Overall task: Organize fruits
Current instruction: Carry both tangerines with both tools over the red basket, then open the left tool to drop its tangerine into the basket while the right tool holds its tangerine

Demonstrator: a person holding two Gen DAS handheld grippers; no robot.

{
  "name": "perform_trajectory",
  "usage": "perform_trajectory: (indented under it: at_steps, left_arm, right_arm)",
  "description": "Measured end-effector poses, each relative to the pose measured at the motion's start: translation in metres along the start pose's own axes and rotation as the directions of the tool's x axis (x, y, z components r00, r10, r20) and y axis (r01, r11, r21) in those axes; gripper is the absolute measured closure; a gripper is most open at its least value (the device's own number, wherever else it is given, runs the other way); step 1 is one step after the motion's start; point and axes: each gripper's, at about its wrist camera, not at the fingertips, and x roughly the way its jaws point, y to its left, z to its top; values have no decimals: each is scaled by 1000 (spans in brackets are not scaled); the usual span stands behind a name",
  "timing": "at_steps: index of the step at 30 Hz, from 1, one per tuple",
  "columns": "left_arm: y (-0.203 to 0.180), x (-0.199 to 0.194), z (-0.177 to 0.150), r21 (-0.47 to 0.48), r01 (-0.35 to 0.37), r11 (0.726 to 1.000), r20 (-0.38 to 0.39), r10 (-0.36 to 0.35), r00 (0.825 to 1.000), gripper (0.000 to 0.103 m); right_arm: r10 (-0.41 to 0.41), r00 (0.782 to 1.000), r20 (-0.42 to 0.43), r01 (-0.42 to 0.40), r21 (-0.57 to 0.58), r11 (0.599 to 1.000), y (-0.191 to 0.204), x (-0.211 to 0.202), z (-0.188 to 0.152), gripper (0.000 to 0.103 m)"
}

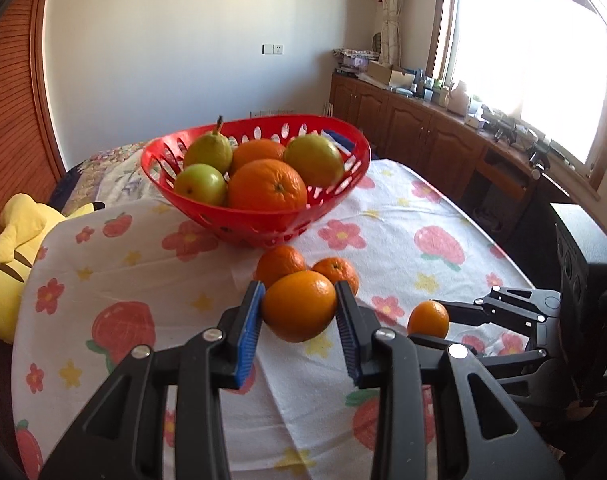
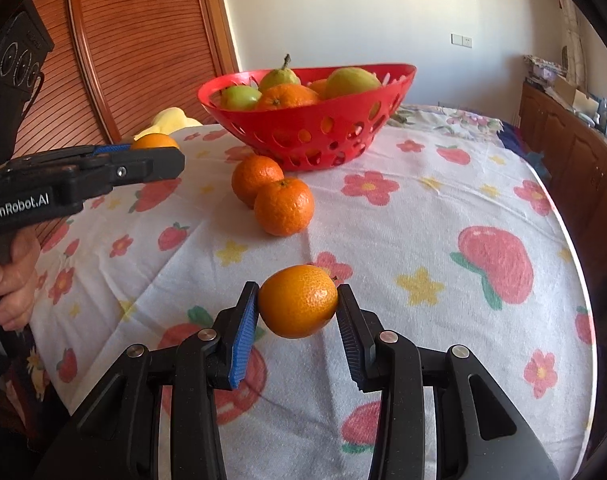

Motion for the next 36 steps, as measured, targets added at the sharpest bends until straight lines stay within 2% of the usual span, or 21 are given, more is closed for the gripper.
perform_trajectory:
  at_steps: [9,19,27,36]
  left_arm:
    - [16,-25,28,2,-42,999,68,42,997,70]
    - [30,-36,48,5,-79,997,91,78,993,70]
    - [36,-26,70,7,-83,997,105,82,991,70]
    - [55,17,99,-9,-92,996,88,92,992,69]
  right_arm:
    - [11,998,64,-5,-105,994,16,-24,42,64]
    - [64,991,122,-52,-98,994,21,-30,90,64]
    - [61,986,156,-46,-99,994,11,-27,131,64]
    - [75,982,171,-65,-64,996,-13,-2,169,64]
